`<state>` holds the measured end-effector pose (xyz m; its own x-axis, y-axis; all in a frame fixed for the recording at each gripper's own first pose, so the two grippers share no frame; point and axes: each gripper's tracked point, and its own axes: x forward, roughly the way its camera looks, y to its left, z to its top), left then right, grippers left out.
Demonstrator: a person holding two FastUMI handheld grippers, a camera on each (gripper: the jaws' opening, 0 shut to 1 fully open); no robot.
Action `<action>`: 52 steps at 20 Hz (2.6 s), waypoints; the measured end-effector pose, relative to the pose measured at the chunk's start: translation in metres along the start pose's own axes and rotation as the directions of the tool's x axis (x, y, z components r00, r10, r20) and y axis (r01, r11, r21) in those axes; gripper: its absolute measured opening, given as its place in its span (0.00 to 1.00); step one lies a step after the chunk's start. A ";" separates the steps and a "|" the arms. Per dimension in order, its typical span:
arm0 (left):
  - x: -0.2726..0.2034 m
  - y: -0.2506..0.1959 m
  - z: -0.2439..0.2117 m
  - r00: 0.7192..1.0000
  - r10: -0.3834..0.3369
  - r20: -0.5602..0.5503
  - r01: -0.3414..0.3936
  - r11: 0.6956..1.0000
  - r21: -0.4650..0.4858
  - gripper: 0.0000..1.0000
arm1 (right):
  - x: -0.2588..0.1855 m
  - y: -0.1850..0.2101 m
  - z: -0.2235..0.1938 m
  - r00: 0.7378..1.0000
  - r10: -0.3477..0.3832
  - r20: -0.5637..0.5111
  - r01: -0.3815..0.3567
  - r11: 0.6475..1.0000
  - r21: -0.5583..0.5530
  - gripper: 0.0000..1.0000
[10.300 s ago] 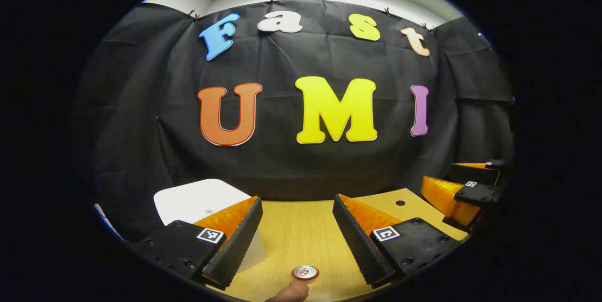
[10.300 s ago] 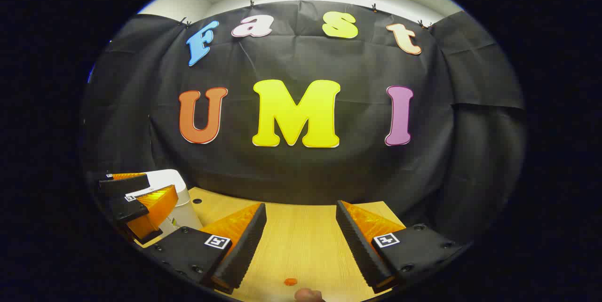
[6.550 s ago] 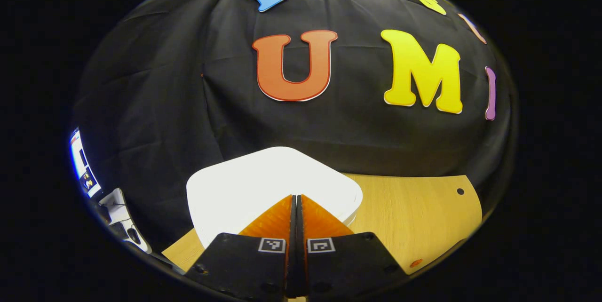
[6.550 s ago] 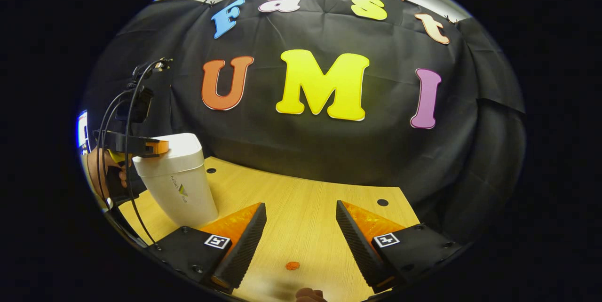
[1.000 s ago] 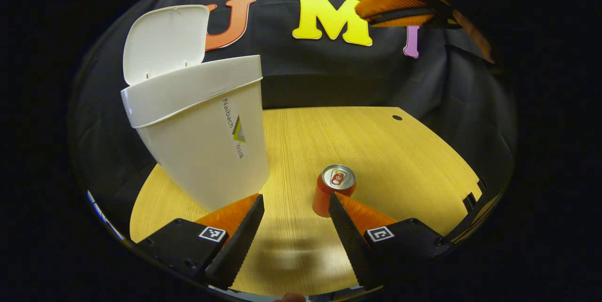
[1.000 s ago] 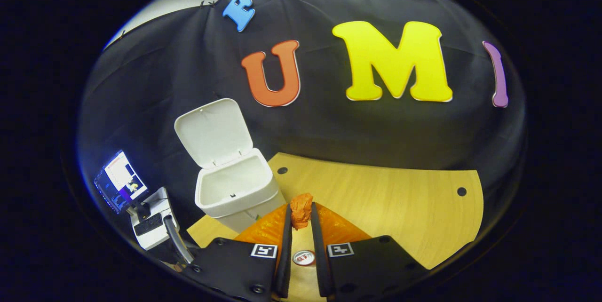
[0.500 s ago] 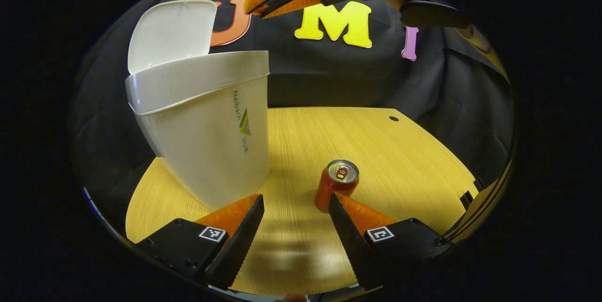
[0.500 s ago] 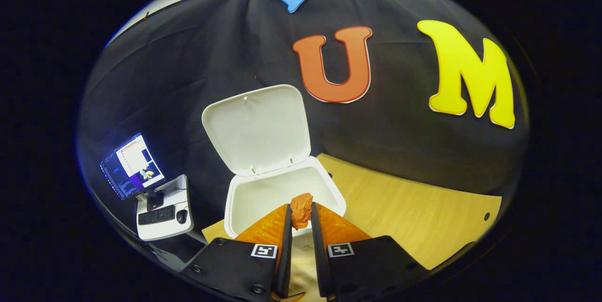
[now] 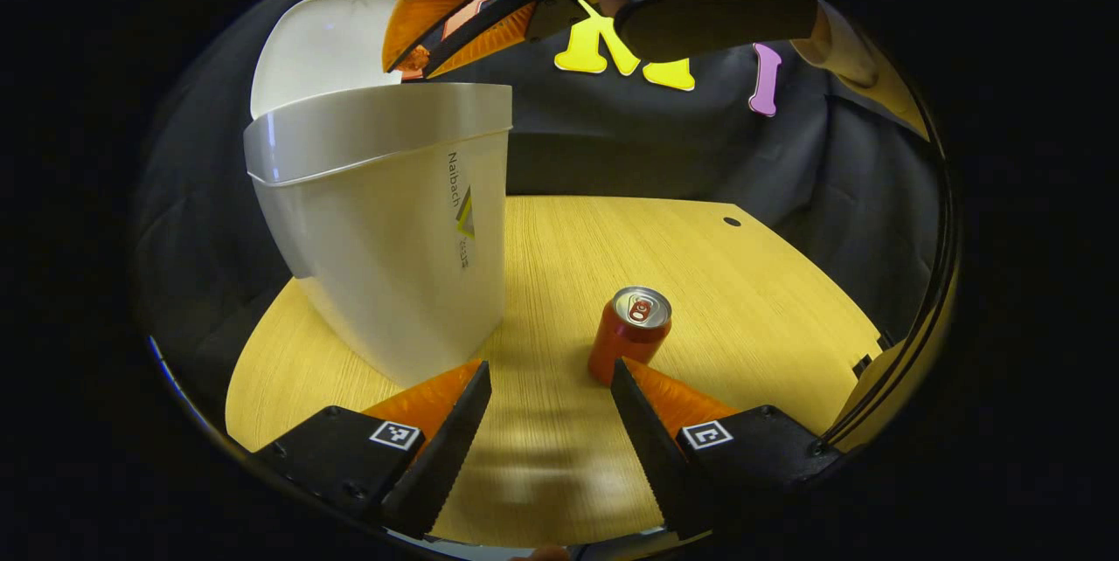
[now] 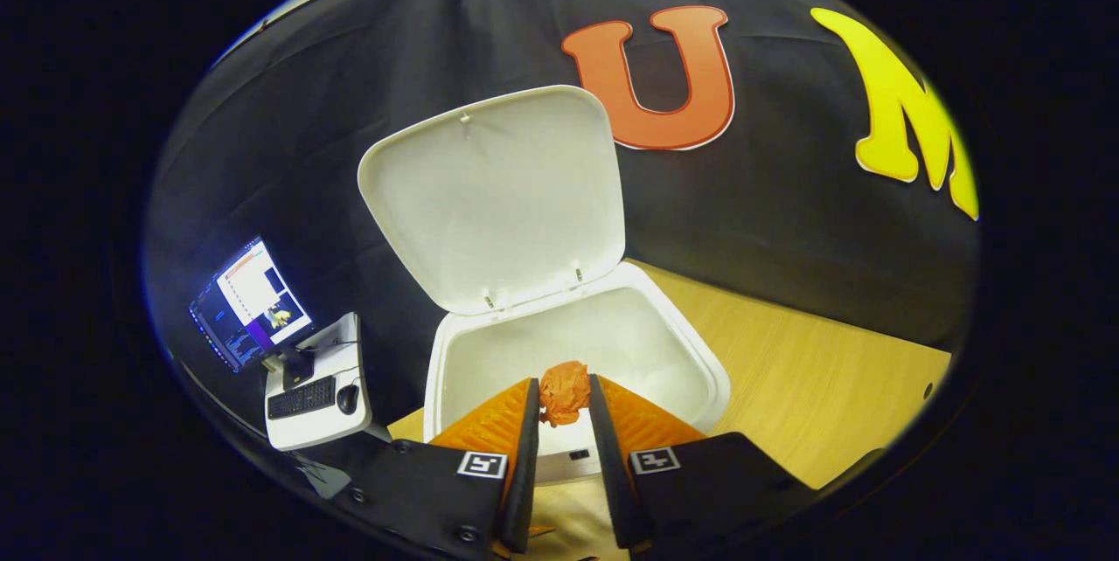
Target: Press the lid of the desktop garbage bin to open it, pick up the crumpled paper on the desktop and throw it into the bin, then pick up the pop can on the desktop and drop it into the bin, and finally close the garbage bin lid.
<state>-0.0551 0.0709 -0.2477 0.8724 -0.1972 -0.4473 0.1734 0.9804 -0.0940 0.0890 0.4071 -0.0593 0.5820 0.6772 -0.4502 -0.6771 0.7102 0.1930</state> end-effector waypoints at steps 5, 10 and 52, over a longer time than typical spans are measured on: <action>0.002 0.002 -0.003 1.000 -0.011 -0.011 0.010 1.000 -0.008 0.93 | -0.006 0.000 0.007 0.999 0.026 0.027 -0.026 0.999 0.030 0.70; 0.008 -0.015 -0.004 0.997 -0.075 -0.013 0.075 0.997 0.018 0.93 | -0.030 -0.013 0.012 0.998 0.009 0.065 -0.013 0.998 0.064 0.87; 0.133 -0.060 -0.022 0.994 -0.030 -0.103 0.041 0.994 0.102 0.87 | -0.253 -0.276 -0.230 0.876 -0.438 -0.202 0.482 0.804 0.349 0.93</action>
<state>0.0408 -0.0140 -0.3213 0.8149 -0.2263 -0.5337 0.2548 0.9668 -0.0209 0.0251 -0.0046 -0.1997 0.7155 0.2434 -0.6548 -0.1065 0.9644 0.2421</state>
